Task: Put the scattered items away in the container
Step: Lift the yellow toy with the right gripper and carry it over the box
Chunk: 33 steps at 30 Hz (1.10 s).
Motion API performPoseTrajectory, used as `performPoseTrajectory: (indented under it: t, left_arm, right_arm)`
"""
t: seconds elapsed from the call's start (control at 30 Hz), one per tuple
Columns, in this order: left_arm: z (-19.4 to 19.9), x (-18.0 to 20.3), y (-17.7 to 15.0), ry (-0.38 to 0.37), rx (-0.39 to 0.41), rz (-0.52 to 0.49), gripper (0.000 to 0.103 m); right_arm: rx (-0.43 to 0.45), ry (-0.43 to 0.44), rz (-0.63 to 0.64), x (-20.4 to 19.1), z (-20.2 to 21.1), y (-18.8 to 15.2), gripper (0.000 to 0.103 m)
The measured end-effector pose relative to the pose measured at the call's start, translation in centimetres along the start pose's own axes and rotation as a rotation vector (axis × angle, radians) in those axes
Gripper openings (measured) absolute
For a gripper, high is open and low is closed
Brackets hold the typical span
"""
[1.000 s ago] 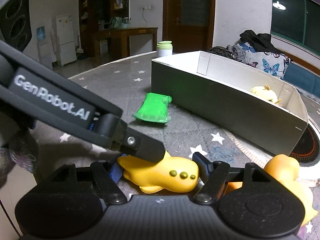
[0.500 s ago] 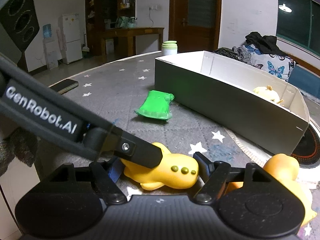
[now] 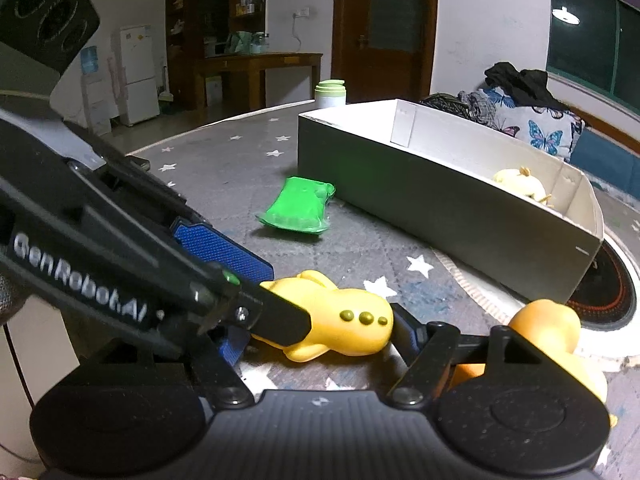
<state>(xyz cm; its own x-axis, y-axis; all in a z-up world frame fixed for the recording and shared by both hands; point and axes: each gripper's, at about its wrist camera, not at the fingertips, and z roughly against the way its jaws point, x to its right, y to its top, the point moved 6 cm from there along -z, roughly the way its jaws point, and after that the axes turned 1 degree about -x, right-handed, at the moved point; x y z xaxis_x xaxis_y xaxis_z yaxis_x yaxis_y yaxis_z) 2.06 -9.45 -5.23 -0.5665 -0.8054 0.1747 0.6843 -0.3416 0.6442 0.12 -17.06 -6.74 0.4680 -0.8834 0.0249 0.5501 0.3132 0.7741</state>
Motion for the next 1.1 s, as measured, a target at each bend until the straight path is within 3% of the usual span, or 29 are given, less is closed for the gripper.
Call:
performPoseTrajectory:
  t: [0.33,0.53,0.67,0.9,1.1]
  left_arm:
    - [2.1,-0.1,2.9,-0.037,0.049,0.068,0.044]
    - [3.1,-0.8,9.4,-0.034,0.122,0.071,0.044]
    - [1.5,-2.2,13.9,-0.051,0.128,0.096,0.044]
    - [-4.7,-5.9,18.0,-0.118,0.038,0.205,0.044]
    - [-9.2,-8.4,18.6,-0.161,-0.055,0.3,0.044]
  right_arm:
    - [0.03,-0.03,0.116,0.3,1.5,2.0,0.073]
    - [0.101,-0.055,0.201,2.6,2.4,7.1,0.073]
    - [0.116,-0.071,0.245,5.2,1.3,11.1,0.073]
    - [0.014,-0.033,0.239,10.3,-4.1,15.3,0.072]
    - [-0.111,0.0,0.223,13.1,-8.8,15.2,0.072]
